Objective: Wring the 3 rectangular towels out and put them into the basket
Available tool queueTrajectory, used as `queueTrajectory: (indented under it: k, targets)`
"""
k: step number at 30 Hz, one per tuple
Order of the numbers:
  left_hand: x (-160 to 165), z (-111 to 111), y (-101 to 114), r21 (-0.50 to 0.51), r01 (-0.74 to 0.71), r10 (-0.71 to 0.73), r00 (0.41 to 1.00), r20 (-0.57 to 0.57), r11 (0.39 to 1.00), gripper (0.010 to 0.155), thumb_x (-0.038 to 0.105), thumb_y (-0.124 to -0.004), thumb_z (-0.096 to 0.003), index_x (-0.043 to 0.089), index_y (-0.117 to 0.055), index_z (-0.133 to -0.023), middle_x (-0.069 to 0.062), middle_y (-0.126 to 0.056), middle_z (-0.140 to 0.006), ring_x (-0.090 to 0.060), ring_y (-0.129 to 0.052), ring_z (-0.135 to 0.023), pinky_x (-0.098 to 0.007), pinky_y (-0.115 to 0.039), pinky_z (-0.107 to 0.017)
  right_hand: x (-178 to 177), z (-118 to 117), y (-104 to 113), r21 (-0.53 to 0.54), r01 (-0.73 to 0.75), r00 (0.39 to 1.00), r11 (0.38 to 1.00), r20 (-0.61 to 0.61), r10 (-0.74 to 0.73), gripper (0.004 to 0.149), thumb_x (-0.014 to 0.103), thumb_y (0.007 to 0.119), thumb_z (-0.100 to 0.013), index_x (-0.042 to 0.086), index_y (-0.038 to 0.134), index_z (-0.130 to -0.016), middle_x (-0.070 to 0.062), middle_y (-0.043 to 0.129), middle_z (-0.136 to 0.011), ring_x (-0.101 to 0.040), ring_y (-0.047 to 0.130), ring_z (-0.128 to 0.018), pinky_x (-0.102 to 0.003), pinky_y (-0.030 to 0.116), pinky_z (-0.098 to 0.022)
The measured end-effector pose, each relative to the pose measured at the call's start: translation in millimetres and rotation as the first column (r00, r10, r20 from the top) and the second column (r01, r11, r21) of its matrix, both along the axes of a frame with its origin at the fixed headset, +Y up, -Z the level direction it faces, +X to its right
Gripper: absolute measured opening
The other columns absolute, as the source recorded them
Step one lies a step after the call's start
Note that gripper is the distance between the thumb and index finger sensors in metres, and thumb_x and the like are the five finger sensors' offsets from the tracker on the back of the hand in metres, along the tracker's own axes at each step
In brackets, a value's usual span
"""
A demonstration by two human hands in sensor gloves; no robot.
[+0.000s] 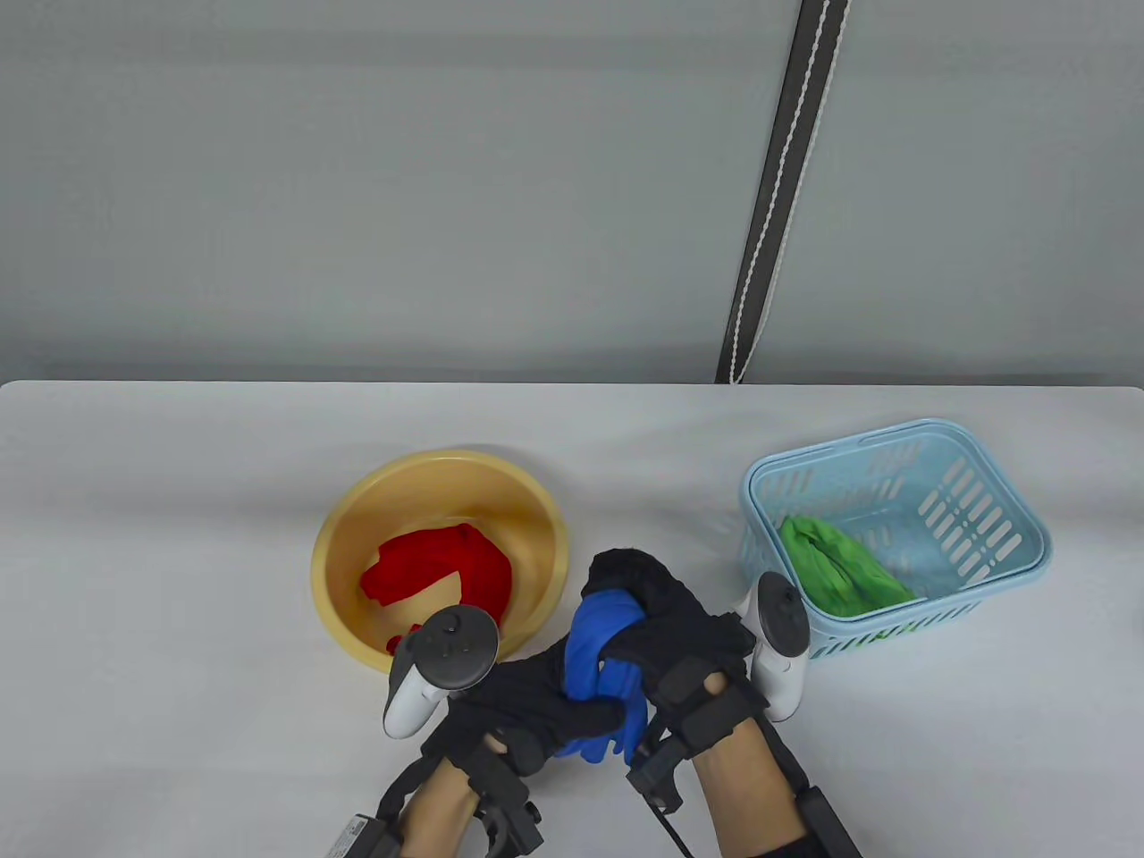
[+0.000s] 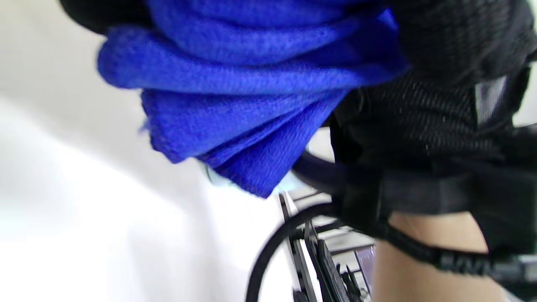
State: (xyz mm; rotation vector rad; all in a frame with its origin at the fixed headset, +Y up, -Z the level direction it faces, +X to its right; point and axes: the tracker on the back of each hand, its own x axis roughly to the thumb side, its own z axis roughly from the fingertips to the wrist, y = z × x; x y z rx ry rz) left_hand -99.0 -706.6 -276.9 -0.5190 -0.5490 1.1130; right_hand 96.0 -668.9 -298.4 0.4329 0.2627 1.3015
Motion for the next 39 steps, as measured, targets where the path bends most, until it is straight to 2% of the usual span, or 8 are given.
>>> queueTrajectory:
  k: [4,7,11,17,24,32,36,39]
  targets:
    - [7.1,-3.9,-4.9,-0.086,0.026,-0.019,0.997,0.080,0.996,0.097,0.074,-0.085,-0.0381,0.016,-0.061,-0.112,-0.001,-0.091,-0.069,-0.017,-0.092,-0.035,-0.042,-0.087,-0.033,-2.3,-0.1,1.5,0.014,-0.018,1.000,1.000,-0.013,0.018,0.064,0.002,0.097,-0.041,0.024,0.071,-0.096,-0.012,0.080,-0.085,-0.030,0.088,-0.061,-0.049,0.078,-0.051]
    - [9.5,-3.4,-7.3,-0.073,-0.016,0.021,0.998,0.057,0.997,0.066,0.068,-0.089,-0.0423,0.028,-0.084,-0.094,-0.001,-0.092,-0.067,-0.017,-0.092,-0.033,-0.043,-0.087,-0.032,-4.6,1.4,0.8,0.013,0.002,1.000,1.000,-0.027,-0.002,0.064,0.002,0.097,-0.041,0.024,0.071,-0.096,-0.012,0.080,-0.085,-0.030,0.087,-0.061,-0.050,0.078,-0.052]
    - [1.4,0.2,4.2,0.059,0.016,-0.015,1.000,-0.015,0.998,0.049,0.063,-0.094,-0.0450,0.027,-0.092,-0.078,-0.003,-0.090,-0.076,-0.021,-0.093,-0.041,-0.046,-0.087,-0.039,-1.5,4.7,7.1,0.058,0.008,1.000,0.998,-0.027,-0.006,0.062,0.003,0.096,-0.043,0.023,0.071,-0.096,-0.012,0.079,-0.086,-0.030,0.087,-0.063,-0.051,0.077,-0.053]
    - [-15.3,6.9,12.5,0.276,0.053,-0.008,0.987,-0.163,0.960,0.041,0.051,-0.099,-0.0446,0.022,-0.087,-0.072,-0.011,-0.087,-0.102,-0.044,-0.092,-0.086,-0.064,-0.080,-0.059,9.0,11.8,14.3,0.115,-0.109,0.992,0.987,0.076,0.101,0.059,0.004,0.097,-0.045,0.019,0.072,-0.096,-0.013,0.078,-0.088,-0.034,0.088,-0.070,-0.057,0.077,-0.058]
    - [-22.9,10.1,24.9,0.336,0.147,-0.081,0.976,-0.200,0.930,0.049,0.042,-0.100,-0.0459,0.023,-0.078,-0.086,-0.003,-0.103,-0.070,-0.031,-0.111,-0.053,-0.055,-0.093,-0.046,29.4,18.7,3.0,0.106,-0.183,0.967,0.977,0.199,0.159,0.057,0.010,0.099,-0.047,0.017,0.072,-0.096,-0.015,0.080,-0.090,-0.037,0.090,-0.075,-0.059,0.078,-0.058]
    - [-23.8,27.3,44.4,0.567,0.624,-0.356,0.778,-0.519,0.538,0.048,0.047,-0.099,-0.0448,0.025,-0.085,-0.086,0.003,-0.105,-0.050,-0.020,-0.104,-0.020,-0.041,-0.093,-0.017,37.6,23.1,-8.8,0.269,-0.630,0.774,0.729,0.301,0.558,0.064,0.035,0.097,-0.049,0.015,0.069,-0.103,-0.022,0.076,-0.101,-0.044,0.087,-0.083,-0.057,0.079,-0.056]
    - [-33.1,32.9,47.7,0.553,0.770,-0.375,0.638,-0.673,0.318,0.045,0.046,-0.098,-0.0448,0.027,-0.087,-0.084,0.003,-0.105,-0.050,-0.021,-0.104,-0.021,-0.042,-0.092,-0.017,40.3,25.0,-6.7,0.297,-0.709,0.705,0.640,0.254,0.663,0.069,0.024,0.093,-0.053,0.015,0.058,-0.112,-0.022,0.074,-0.104,-0.044,0.088,-0.083,-0.059,0.078,-0.056]
    - [-33.7,36.4,48.6,0.553,0.811,-0.369,0.582,-0.725,0.191,0.044,0.046,-0.098,-0.0453,0.029,-0.086,-0.084,0.003,-0.104,-0.052,-0.022,-0.104,-0.024,-0.043,-0.092,-0.020,43.3,25.6,-5.4,0.277,-0.685,0.729,0.674,0.267,0.631,0.060,0.016,0.081,-0.058,0.014,0.056,-0.113,-0.024,0.070,-0.107,-0.046,0.084,-0.087,-0.061,0.075,-0.059]
